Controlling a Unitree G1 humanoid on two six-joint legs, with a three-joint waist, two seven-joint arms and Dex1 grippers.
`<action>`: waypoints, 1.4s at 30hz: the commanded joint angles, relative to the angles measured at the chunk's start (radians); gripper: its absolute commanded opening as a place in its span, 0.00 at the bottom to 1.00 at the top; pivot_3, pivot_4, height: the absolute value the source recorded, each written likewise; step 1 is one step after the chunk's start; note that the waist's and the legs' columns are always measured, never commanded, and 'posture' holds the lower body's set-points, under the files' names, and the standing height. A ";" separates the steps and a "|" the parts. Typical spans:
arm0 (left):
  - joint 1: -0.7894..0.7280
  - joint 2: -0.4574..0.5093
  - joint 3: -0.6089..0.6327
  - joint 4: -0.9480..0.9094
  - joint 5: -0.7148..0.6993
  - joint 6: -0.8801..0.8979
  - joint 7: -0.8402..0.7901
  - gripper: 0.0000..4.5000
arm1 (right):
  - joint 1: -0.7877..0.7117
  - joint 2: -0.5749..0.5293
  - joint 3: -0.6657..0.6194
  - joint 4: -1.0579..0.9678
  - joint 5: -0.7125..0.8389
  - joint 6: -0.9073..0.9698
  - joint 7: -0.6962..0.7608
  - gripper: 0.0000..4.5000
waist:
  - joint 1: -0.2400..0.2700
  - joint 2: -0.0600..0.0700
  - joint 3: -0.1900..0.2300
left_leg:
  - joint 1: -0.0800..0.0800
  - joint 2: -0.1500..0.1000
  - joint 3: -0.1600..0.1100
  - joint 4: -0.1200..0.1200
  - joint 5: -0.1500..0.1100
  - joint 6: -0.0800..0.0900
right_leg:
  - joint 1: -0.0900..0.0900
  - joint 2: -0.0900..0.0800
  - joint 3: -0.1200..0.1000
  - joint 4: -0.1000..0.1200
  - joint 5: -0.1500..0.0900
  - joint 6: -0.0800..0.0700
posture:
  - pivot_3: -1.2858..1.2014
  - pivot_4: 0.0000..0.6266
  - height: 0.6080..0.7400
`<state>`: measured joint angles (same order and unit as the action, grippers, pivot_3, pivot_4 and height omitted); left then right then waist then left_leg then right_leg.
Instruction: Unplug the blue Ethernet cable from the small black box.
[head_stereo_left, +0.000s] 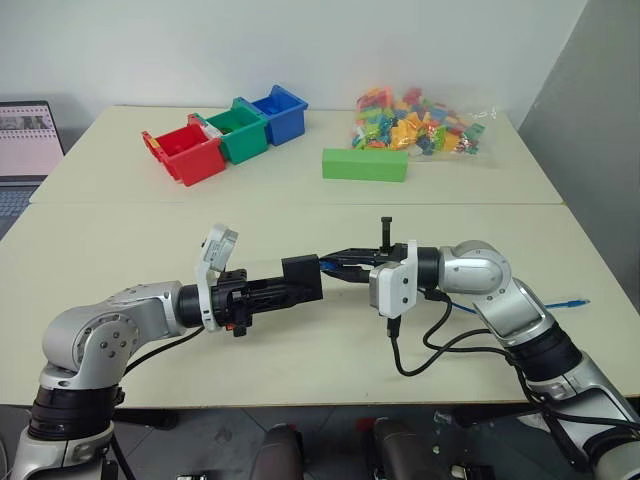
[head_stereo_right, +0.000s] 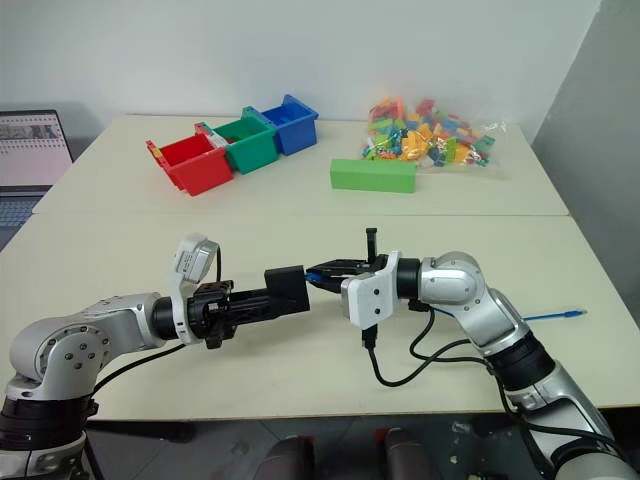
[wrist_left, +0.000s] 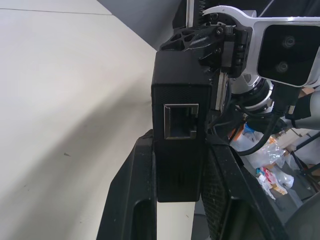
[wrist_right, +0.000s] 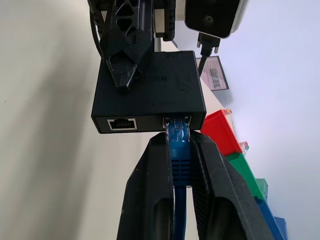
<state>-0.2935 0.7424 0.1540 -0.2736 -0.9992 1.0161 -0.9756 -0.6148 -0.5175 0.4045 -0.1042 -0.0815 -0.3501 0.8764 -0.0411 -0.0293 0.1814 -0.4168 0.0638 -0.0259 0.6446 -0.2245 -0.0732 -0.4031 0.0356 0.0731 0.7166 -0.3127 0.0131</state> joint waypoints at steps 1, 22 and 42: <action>0.009 0.019 -0.007 -0.030 0.018 -0.023 -0.020 0.18 | 0.010 -0.002 -0.017 -0.085 0.039 -0.002 0.023 0.12 | 0.000 0.000 0.000 | 0.000 0.000 0.000 0.000 0.000 0.000 | 0.000 0.000 0.000 0.000 0.000 0.000 | 0.52 0.24 1.00; 0.025 0.051 -0.068 0.005 0.137 -0.220 -0.243 0.18 | 0.016 -0.009 -0.219 -0.251 0.902 1.203 0.018 0.48 | 0.005 0.000 0.000 | 0.000 0.000 0.000 0.000 0.000 0.000 | 0.000 0.000 0.000 0.000 0.000 0.000 | 0.52 0.24 1.00; 0.036 0.046 -0.079 0.024 0.182 -0.264 -0.284 0.18 | -0.012 0.090 -0.209 -0.149 0.888 1.263 0.053 0.48 | 0.002 0.000 0.000 | -0.001 0.000 0.000 0.000 0.000 0.000 | -0.001 0.000 0.000 -0.001 -0.003 0.005 | 0.52 0.24 1.00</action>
<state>-0.2584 0.7901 0.0733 -0.2377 -0.8165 0.7717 -1.2522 -0.6099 -0.4285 0.2191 -0.2378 0.7902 0.9101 0.9175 -0.0391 -0.0289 0.1816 -0.4177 0.0638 -0.0258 0.6440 -0.2247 -0.0728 -0.4044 0.0360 0.0729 0.7160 -0.3159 0.0182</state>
